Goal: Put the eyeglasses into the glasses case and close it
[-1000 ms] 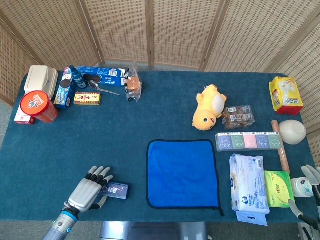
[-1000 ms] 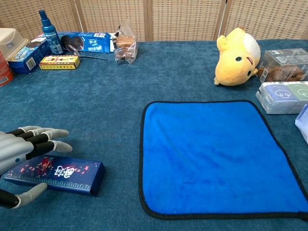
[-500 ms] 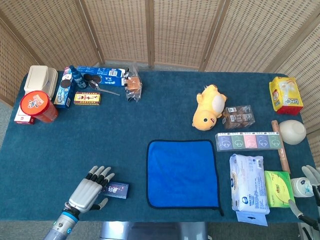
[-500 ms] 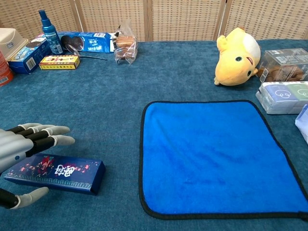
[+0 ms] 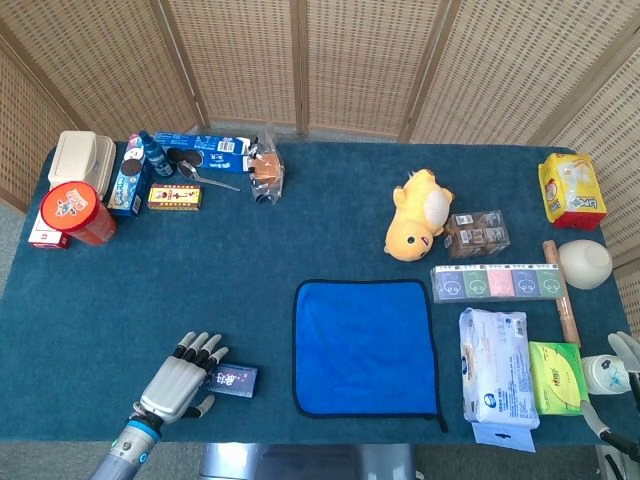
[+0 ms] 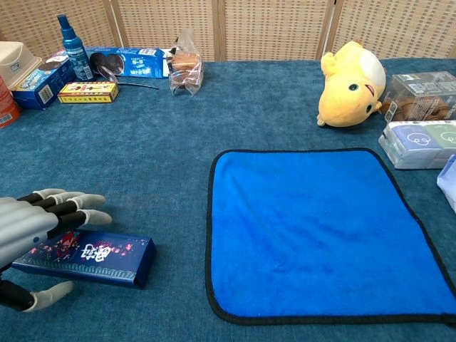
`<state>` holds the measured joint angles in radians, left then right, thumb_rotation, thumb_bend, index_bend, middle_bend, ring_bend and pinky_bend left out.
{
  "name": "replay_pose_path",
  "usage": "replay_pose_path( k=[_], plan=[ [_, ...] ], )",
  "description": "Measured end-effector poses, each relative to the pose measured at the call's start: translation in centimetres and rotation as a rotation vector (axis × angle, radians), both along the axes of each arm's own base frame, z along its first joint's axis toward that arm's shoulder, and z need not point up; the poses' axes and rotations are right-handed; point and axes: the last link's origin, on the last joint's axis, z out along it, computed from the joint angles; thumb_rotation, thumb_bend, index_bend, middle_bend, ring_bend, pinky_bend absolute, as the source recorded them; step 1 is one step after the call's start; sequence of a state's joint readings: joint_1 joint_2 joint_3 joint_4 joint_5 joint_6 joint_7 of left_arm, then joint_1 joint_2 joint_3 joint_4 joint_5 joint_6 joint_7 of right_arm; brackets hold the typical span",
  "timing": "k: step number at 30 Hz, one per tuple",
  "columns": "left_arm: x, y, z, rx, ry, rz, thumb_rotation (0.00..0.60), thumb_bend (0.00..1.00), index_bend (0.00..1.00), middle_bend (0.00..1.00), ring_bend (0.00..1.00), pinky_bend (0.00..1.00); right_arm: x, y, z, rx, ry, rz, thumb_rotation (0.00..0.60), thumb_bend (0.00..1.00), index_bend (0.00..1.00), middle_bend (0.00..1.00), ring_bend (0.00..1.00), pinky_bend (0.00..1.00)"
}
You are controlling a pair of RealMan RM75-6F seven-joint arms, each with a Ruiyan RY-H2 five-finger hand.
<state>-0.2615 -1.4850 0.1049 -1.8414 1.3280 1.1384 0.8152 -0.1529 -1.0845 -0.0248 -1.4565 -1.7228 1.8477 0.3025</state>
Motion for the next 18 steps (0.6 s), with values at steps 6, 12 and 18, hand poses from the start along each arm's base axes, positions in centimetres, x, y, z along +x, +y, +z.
replay_pose_path(
  k=[6, 12, 18],
  plan=[
    [1.0, 0.8, -0.1, 0.048, -0.027, -0.04, 0.419, 0.33, 0.51, 0.01, 0.0, 0.0, -0.1, 0.3, 0.1, -0.006, 0.0, -0.005, 0.6, 0.28, 0.06, 0.09, 0.0, 0.1],
    [1.2, 1.9, 0.3, 0.091, -0.046, -0.056, 0.418, 0.33, 0.51, 0.01, 0.0, 0.0, 0.0, 0.2, 0.0, -0.004, 0.002, -0.007, 0.6, 0.28, 0.06, 0.09, 0.0, 0.1],
    [1.0, 3.7, 1.2, 0.106, -0.041, -0.048, 0.422, 0.33, 0.5, 0.01, 0.0, 0.0, 0.3, -0.2, -0.3, 0.004, 0.006, -0.004, 0.6, 0.28, 0.05, 0.09, 0.0, 0.1]
  ],
)
